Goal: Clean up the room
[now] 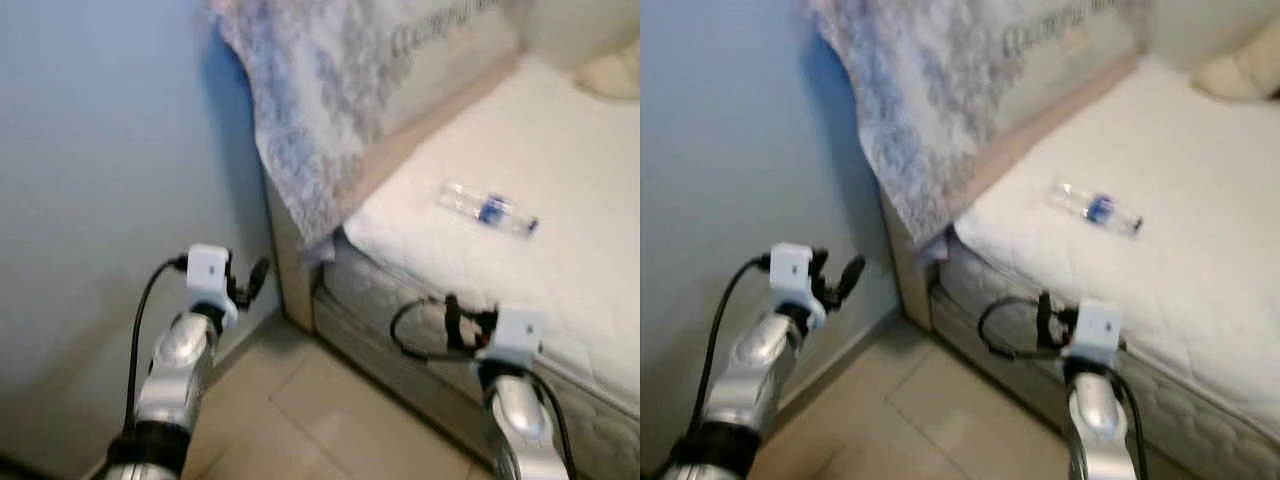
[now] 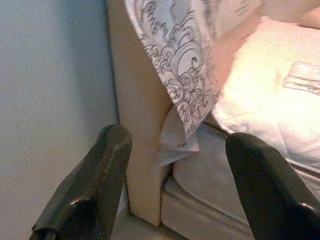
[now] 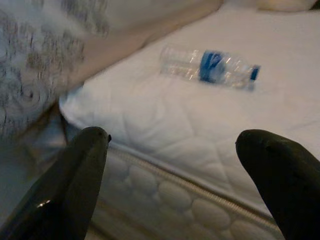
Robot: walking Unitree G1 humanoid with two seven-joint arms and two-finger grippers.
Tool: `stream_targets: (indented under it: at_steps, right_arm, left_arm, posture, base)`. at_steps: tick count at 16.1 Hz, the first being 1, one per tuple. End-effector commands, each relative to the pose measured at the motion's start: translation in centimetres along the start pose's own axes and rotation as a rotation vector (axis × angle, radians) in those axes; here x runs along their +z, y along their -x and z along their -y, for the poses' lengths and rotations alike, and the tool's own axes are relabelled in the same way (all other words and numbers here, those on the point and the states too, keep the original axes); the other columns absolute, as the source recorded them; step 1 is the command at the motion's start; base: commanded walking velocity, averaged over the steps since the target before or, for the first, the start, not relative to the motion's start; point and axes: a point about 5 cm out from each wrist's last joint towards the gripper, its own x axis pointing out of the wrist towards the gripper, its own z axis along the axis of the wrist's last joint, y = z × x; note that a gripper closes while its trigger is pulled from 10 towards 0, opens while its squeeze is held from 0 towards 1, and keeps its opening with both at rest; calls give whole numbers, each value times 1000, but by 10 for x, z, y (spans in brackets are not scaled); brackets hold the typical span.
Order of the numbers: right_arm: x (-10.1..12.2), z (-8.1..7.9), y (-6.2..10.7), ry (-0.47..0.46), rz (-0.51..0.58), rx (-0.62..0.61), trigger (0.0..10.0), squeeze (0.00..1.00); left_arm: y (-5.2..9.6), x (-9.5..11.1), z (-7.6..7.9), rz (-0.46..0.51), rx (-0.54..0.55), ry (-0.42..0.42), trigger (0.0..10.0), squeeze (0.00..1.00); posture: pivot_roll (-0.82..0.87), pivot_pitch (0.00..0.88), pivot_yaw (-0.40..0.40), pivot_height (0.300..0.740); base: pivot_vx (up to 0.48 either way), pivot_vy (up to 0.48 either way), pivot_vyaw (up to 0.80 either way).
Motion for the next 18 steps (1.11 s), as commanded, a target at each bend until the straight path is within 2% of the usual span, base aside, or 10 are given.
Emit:
stream_targets:
  at_steps: [1,2,3,4,8,10,12,14,15,18]
  right_arm:
    - [11,9,2,7,85,-40,10000,0]
    - [12,13,3,0,86,-70,10000,0]
    - [12,19,3,-38,81,-117,10000,0]
    - [12,23,3,-34,74,-141,10000,0]
    - [7,14,2,24,49,-81,10000,0]
    - [8,11,1,32,52,-66,10000,0]
    - [10,10,-2,39,58,-60,10000,0]
    - [8,9,-5,43,41,-50,10000,0]
    - [9,7,-6,43,38,-35,10000,0]
    - [8,7,-6,57,41,-21,10000,0]
  left_arm:
    - [-2,3,7,22,-22,18,10000,0]
    - [-2,3,6,25,-9,49,10000,0]
    - [-1,2,4,29,28,104,10000,0]
    - [0,1,3,27,40,163,10000,0]
    - [-5,11,17,69,-81,43,10000,0]
    - [-8,14,19,81,-99,57,10000,0]
    - [-9,17,22,96,-123,25,10000,0]
    - [-11,14,24,64,-124,46,10000,0]
    - [-10,13,24,65,-132,92,10000,0]
    - [-9,13,16,69,-94,90,10000,0]
  posture:
    - [-138,0,54,740]
    - [-139,0,55,740]
    - [-143,0,57,740]
    - [-145,0,59,740]
    - [-152,0,60,740]
    - [-151,0,62,740]
    - [-149,0,62,740]
    - [-145,0,58,740]
    - [-144,0,54,740]
    - [-136,0,45,740]
  base:
    - [0,0,-556]
    - [0,0,-556]
    - [0,0,-556]
    - [0,0,-581]
    - [166,-172,-489]
    - [334,-341,0]
    - [332,-343,0]
    - [202,-126,-234]
    - [0,480,-638]
    - [0,480,-638]
